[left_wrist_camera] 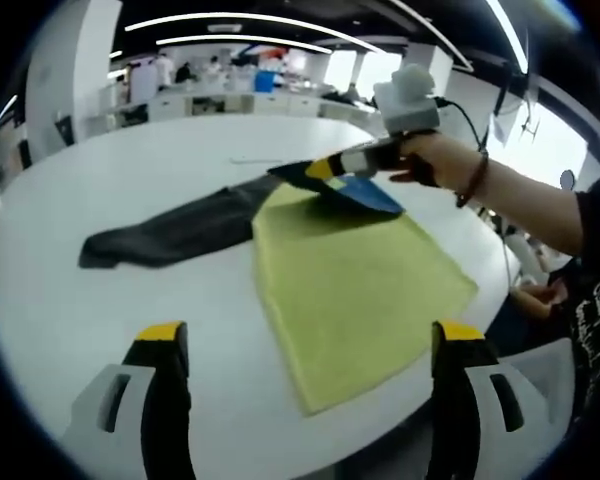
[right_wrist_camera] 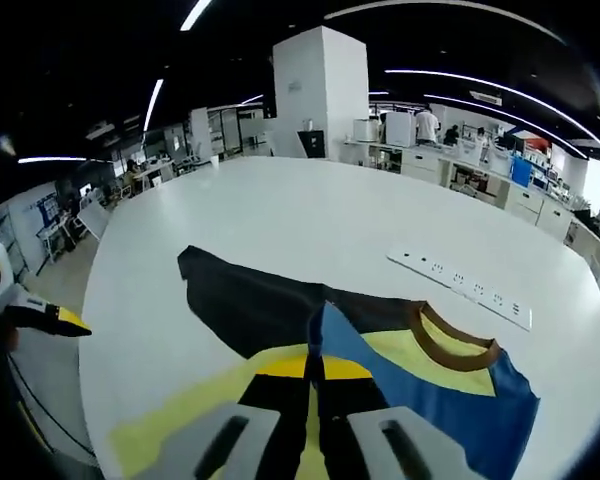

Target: Fold the garment on the visible template until the final outline fits inside the template.

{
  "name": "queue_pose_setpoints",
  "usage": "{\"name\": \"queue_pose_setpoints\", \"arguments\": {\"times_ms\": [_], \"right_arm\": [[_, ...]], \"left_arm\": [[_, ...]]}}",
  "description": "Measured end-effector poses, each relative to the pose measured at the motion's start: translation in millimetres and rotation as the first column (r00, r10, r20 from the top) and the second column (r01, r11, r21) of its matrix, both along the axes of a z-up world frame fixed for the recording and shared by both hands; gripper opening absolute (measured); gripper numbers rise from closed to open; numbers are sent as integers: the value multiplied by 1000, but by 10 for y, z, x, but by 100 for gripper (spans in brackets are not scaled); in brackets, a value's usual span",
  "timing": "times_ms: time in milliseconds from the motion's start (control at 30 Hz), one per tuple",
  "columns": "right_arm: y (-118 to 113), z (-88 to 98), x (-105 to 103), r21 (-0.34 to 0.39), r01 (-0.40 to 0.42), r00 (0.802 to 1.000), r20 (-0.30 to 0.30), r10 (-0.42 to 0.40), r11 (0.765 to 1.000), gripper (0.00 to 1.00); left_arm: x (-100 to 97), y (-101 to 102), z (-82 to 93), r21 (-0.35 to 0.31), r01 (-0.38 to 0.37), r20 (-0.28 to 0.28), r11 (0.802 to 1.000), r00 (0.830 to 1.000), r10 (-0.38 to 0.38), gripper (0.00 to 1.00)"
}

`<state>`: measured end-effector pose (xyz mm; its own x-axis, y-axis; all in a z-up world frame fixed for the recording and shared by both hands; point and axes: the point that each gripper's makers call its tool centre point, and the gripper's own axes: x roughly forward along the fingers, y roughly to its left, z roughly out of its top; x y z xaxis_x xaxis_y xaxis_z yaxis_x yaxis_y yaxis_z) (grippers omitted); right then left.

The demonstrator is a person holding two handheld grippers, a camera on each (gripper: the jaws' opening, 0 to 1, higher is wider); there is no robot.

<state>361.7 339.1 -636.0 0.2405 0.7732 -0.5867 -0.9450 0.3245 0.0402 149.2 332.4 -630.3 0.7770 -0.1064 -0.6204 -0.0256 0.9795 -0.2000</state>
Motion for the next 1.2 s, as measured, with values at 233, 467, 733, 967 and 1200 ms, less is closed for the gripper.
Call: {"name": "queue_pose_setpoints", "arguments": {"times_ms": [233, 467, 733, 967, 1200], "right_arm": [[45, -153, -119, -29, -55, 998, 30, 56, 998, 0], [40, -364, -153, -52, -59, 998, 11, 60, 997, 0], [50, -575, -269, -75, -91, 996, -22, 89, 993, 0], [24, -741, -353, -111, -123, 992, -50, 118, 986, 0], [6, -882, -432, -138, -164, 985, -83, 153, 977, 5]], "left_arm": [[-1, -14, -15, -2, 6, -6, 1000, 1000, -6, 97], [-48, 13, -48, -2, -1, -18, 1000, 1000, 1, 97], [-75, 44, -64, -5, -11, -24, 1000, 1000, 11, 96], [-79, 47, -61, -7, -13, -23, 1000, 1000, 13, 96], [-97, 78, -54, 6, -14, -31, 1000, 999, 15, 96]]}}
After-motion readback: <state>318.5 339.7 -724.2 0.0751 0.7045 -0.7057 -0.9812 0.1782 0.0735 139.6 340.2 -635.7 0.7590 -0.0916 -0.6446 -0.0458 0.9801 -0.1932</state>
